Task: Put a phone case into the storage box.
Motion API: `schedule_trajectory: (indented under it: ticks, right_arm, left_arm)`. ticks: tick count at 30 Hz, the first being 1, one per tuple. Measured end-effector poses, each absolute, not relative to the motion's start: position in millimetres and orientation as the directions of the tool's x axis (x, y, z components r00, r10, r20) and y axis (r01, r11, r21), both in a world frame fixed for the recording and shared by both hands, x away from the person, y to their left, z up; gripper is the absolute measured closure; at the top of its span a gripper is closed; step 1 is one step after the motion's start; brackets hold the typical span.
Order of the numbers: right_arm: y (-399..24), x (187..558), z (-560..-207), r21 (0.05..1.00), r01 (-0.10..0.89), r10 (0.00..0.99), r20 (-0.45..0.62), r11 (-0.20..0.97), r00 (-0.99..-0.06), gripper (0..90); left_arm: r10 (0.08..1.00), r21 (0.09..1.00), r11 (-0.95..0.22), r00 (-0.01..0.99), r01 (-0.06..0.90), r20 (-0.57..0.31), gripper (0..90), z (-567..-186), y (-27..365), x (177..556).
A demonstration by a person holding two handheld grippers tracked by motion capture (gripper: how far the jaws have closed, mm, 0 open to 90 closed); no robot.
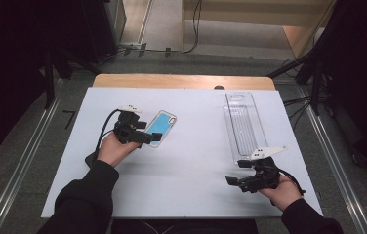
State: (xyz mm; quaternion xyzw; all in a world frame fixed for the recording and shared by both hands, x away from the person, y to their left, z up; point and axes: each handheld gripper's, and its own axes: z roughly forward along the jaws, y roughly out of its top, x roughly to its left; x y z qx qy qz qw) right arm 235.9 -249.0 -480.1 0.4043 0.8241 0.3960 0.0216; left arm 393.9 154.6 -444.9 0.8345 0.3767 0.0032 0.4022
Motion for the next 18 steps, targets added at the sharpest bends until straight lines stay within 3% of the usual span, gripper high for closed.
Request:
schedule_trajectory:
  ticks: [18]
  right_arm:
    - [-249.0,234.2,-480.0,0.669,0.65,0.684,0.284,0.361,-0.672,14.2]
  left_arm:
    - [0.714,0.649,-0.394,0.661,0.651,-0.229,0.8,-460.5,132.8,430.5]
